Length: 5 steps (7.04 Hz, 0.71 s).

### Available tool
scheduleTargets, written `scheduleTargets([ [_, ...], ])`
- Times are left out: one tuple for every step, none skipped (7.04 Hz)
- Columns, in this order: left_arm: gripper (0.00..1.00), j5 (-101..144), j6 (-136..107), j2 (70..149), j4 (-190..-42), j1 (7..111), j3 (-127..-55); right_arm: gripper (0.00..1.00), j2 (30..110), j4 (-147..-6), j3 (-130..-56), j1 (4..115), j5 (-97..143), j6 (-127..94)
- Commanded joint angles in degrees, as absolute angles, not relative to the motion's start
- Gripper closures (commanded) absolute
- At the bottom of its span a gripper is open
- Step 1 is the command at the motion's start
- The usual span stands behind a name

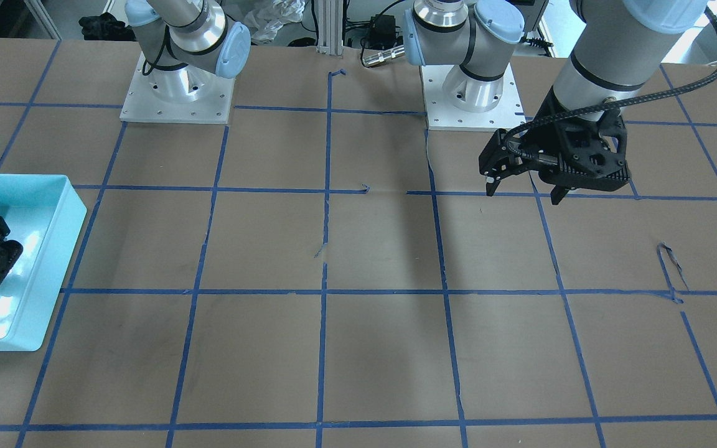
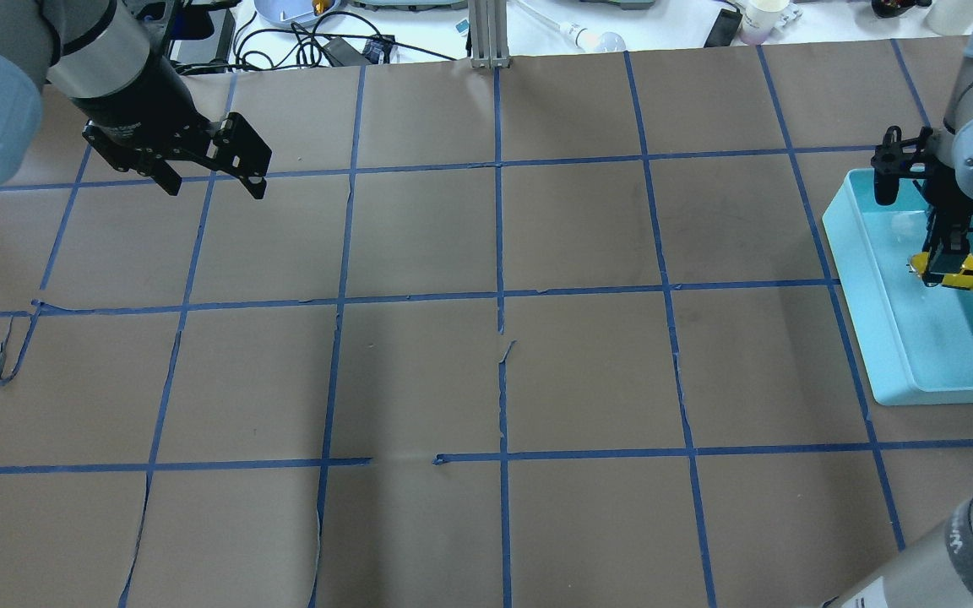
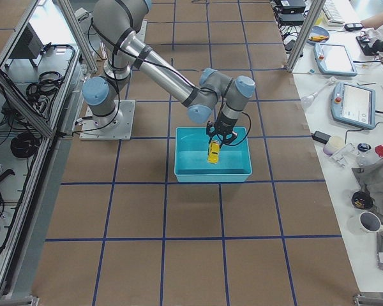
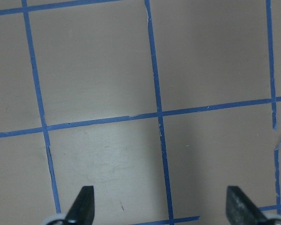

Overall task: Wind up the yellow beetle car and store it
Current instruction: 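Carry the car with the right gripper into the light-blue bin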

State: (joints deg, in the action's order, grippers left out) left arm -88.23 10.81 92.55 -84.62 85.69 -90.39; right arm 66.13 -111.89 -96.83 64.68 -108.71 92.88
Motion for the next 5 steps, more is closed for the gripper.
scheduleTargets([
  [0.0, -88.15, 10.9, 92.55, -84.55, 85.69, -90.62, 0.6, 65.83, -112.32, -97.38, 64.69, -108.55, 93.25],
  [0.0, -88.15, 10.9, 92.55, -84.55, 85.69, -90.62, 0.37, 65.92, -112.24, -97.3, 64.69, -108.46, 93.25],
  [0.0, -88.07, 10.99, 92.55, -84.55, 85.69, -90.7, 0.0, 66.27, -112.15, -97.12, 64.69, -108.28, 93.08],
  [0.0, -88.07, 10.99, 92.55, -84.46, 85.69, -90.88, 0.0, 66.44, -112.24, -96.86, 64.69, -107.93, 93.08],
  [0.0, -88.07, 10.99, 92.55, -84.38, 85.69, -90.88, 0.0, 67.58, -112.24, -96.68, 64.77, -106.62, 93.25],
])
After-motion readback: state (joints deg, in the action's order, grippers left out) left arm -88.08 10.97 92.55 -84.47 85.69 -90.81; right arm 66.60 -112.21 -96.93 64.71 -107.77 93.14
